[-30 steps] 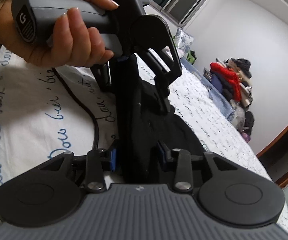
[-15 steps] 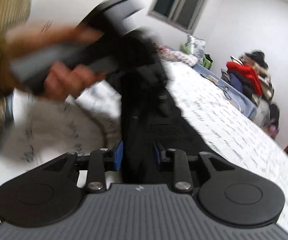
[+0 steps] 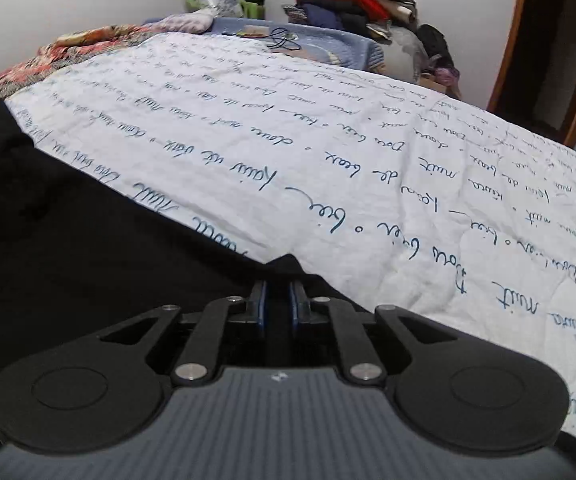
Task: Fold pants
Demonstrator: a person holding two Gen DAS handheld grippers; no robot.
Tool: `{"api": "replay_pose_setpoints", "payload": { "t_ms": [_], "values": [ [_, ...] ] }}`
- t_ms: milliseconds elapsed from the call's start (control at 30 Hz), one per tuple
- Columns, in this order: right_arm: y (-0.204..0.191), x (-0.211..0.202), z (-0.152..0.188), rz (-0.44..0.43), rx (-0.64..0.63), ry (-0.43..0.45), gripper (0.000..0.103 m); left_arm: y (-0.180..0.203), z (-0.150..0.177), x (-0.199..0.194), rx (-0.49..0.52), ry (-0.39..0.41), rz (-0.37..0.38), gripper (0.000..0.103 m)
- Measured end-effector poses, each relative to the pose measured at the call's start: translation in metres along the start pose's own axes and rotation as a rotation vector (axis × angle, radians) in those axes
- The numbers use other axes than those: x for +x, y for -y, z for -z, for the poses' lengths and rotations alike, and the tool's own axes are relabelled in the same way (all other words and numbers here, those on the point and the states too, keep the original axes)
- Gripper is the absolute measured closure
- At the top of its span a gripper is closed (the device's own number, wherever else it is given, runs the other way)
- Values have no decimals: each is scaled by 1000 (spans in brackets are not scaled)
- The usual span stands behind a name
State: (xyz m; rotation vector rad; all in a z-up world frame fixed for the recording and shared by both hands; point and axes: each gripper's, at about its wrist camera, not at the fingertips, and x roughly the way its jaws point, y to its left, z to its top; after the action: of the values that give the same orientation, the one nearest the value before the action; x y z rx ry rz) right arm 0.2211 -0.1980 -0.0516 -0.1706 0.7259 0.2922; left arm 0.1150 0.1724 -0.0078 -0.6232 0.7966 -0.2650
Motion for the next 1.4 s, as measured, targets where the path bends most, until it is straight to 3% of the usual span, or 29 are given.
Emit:
{"api": "replay_pose_setpoints", "payload": {
  "t_ms": [100, 167, 233, 300, 500, 667, 733, 800, 833, 967, 1400],
  "values": [
    [-15, -34, 4, 13, -26, 56, 88, 2, 0, 1, -2, -3, -5, 82],
    [-35, -70, 5, -59, -64, 118, 86, 2, -1, 2, -13, -5, -6, 82],
    [-64, -103, 18, -139, -117, 165, 58, 2, -1, 3, -23, -6, -4, 82],
    [-103, -129, 36, -190, -209, 217, 52, 3, -1, 3, -30, -5, 0, 82],
    [-195, -134, 65, -180, -439, 251, 52, 7, 0, -1, -49, -19, 30, 82],
    [-216, -130, 58, -179, -438, 295, 50, 13, 1, -4, -37, -7, 35, 82],
    [-227, -128, 54, -133, -443, 323, 49, 15, 2, -4, -41, -7, 36, 82],
    [-238, -120, 56, -53, -499, 349, 53, 16, 3, -4, -51, -10, 41, 82],
    [-240, -115, 56, -42, -512, 342, 65, 17, 4, -3, -57, -12, 45, 82],
    [-246, -113, 60, -53, -508, 327, 88, 25, 6, -7, -53, 6, 40, 82],
    [-204, -171, 64, -76, -328, 431, 94, 95, 12, -24, 45, 63, 124, 82]
  ]
}}
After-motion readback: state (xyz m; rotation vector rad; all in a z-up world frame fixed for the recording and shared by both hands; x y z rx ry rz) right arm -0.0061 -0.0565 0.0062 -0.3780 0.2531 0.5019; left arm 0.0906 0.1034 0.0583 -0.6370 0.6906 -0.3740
